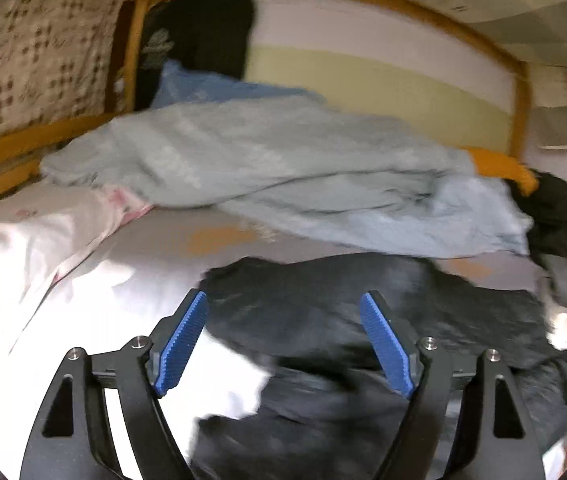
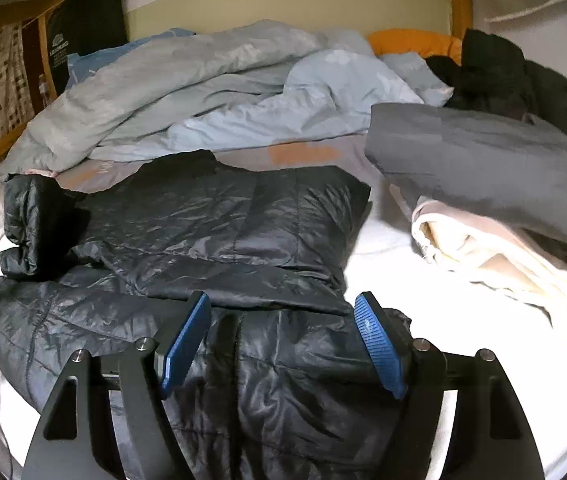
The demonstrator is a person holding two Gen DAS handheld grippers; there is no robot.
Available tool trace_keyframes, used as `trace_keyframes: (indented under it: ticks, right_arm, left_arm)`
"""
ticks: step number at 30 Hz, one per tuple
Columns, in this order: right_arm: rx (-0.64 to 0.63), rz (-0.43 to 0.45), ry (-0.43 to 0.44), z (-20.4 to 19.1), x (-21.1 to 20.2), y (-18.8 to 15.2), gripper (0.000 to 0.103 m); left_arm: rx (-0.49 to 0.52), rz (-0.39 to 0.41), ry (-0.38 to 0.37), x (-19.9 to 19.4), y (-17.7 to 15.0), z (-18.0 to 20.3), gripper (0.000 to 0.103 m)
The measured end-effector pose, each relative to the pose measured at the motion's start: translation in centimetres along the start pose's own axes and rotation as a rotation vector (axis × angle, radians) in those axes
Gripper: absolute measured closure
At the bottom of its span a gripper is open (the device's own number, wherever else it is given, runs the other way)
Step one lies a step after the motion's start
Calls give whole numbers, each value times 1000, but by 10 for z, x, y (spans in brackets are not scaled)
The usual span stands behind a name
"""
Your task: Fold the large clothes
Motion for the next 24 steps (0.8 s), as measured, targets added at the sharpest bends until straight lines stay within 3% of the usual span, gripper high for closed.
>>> trace_keyframes:
  ticks: [3, 7, 11, 15, 18, 19, 20, 22, 23, 24]
  right_arm:
    - [-10, 12, -13, -3, -2, -1, 27]
    - [-24, 12, -23, -3, 1, -1, 27]
    - [7, -30, 0, 0, 13, -3, 26]
    - [46, -76, 40, 1, 24, -10, 26]
    - [15, -70, 36, -5, 25, -10, 26]
    - [14, -69, 41, -6, 25, -10, 26]
    - [16, -74, 55, -6, 26, -10, 26]
    - [27, -84, 65, -4, 29, -10, 26]
    - [33, -85, 64, -2, 30, -11, 26]
    - [42, -85, 66, 1, 30, -11, 26]
  left_arm:
    - [-129, -136, 83, 39, 7, -34, 26]
    - [-187, -219, 86, 80, 11, -53, 25]
    - [-242, -348, 16, 130, 1, -59, 25]
    - [-229, -417, 39, 158, -18, -63, 25]
    - [-298, -509, -78, 177, -41, -65, 25]
    - [-313, -516, -83, 181, -48, -67, 26]
    - [-307, -491, -71, 179, -48, -67, 33]
    - [-267, -465, -89, 174, -44, -58, 65]
    - [-243, -461, -119, 171, -42, -51, 89]
    - [-227, -447, -137, 167, -41, -45, 95]
Point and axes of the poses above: each gripper's, at about its wrist camera, not at the fingertips, and x roughly the way its jaws point, z to its right, y to its top, the point moved 3 cm from there along x, roughly the way its jaws point, and after that the axes turned 1 degree about z, right-handed, at the moved point
